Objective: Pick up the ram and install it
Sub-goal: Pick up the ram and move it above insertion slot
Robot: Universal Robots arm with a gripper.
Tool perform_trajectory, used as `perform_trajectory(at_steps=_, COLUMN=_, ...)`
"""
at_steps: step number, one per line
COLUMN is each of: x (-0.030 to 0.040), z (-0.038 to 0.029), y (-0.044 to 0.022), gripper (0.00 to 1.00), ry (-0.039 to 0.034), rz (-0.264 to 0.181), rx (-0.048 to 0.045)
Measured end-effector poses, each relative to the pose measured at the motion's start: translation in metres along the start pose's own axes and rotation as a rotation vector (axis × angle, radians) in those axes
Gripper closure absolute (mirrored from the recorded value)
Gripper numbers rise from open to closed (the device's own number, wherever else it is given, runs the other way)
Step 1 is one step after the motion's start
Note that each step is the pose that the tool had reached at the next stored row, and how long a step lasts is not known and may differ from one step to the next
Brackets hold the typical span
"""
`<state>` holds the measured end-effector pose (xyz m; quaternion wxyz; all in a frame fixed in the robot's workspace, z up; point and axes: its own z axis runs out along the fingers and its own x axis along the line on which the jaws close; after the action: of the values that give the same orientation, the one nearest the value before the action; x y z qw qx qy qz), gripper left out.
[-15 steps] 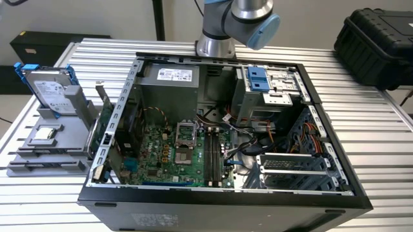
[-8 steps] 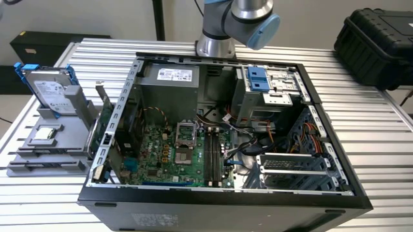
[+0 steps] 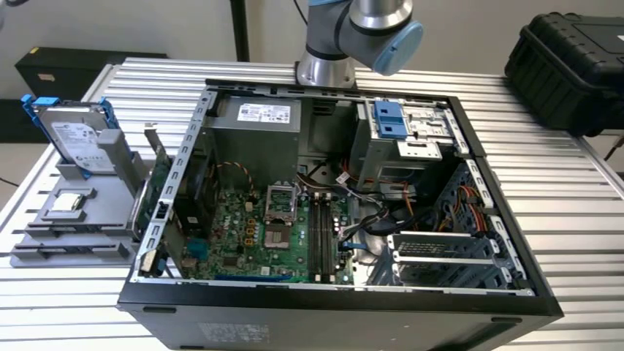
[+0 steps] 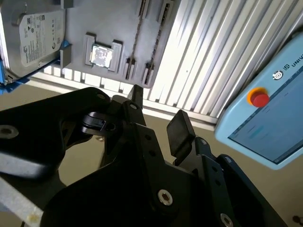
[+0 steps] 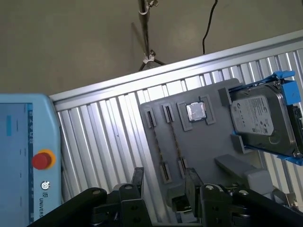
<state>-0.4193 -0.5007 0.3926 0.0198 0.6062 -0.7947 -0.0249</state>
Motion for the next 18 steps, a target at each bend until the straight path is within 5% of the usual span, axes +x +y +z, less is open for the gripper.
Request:
perform_trajectory(at_steps=11, x=0.0, z=0.0, y=0.0, gripper=0.0, ry=0.0006, rz=-0.013, rx=0.0012)
perform_trajectory(at_steps=18, x=-0.0002, z=0.0, y=0.0, gripper=0.0, ry=0.0061, rz=-0.103, rx=0.002)
